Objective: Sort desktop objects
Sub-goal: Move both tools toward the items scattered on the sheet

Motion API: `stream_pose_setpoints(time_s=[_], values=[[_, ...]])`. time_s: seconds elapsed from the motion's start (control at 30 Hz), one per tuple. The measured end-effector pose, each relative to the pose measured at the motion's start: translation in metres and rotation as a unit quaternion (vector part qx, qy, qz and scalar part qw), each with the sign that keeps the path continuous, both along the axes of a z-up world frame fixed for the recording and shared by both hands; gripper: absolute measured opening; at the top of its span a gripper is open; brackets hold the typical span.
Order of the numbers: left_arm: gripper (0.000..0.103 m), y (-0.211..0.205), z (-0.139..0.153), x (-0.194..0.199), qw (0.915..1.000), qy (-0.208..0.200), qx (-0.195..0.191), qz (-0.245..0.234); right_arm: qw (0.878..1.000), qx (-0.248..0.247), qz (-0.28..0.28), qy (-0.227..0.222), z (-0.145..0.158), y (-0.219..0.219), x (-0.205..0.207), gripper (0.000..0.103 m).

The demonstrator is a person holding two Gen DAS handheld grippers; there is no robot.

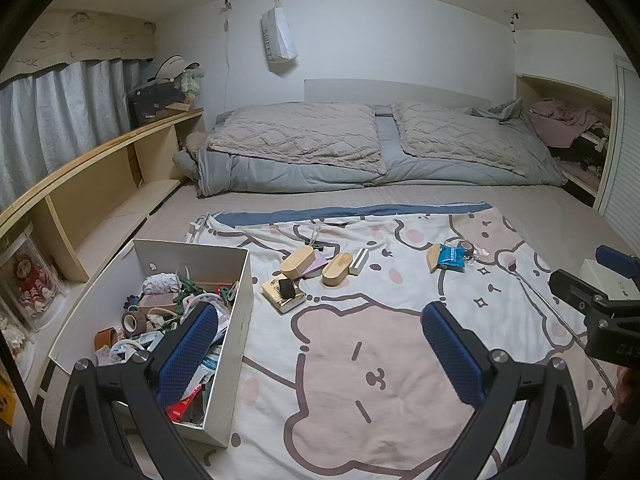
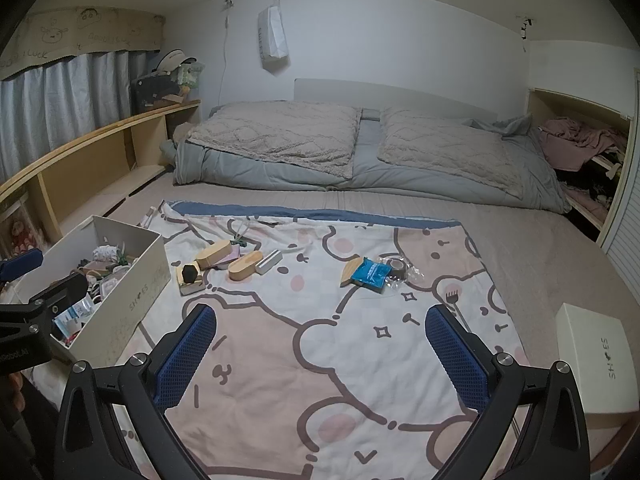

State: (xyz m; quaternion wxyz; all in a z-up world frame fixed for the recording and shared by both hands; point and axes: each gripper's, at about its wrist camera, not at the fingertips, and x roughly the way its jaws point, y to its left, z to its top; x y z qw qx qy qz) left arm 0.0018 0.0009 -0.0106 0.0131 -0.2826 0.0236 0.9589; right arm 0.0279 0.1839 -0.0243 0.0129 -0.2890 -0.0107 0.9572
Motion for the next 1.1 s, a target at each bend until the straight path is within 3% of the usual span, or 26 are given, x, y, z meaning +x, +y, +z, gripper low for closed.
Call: stream_pose_setpoints(time_s=[0.87, 1.1], values=[[0.103, -0.004, 0.020, 0.024, 0.9997, -0.003, 0.024, -0.005, 1.000, 0.006, 0.002, -0.003, 0.001, 0.004, 0.013, 0.103], [0.103, -0.011, 0.028, 0.035, 0.9998, 0.010, 0.015, -0.002, 1.000, -0.001, 0.003, -0.002, 0.003, 0.013, 0.017, 0.103]])
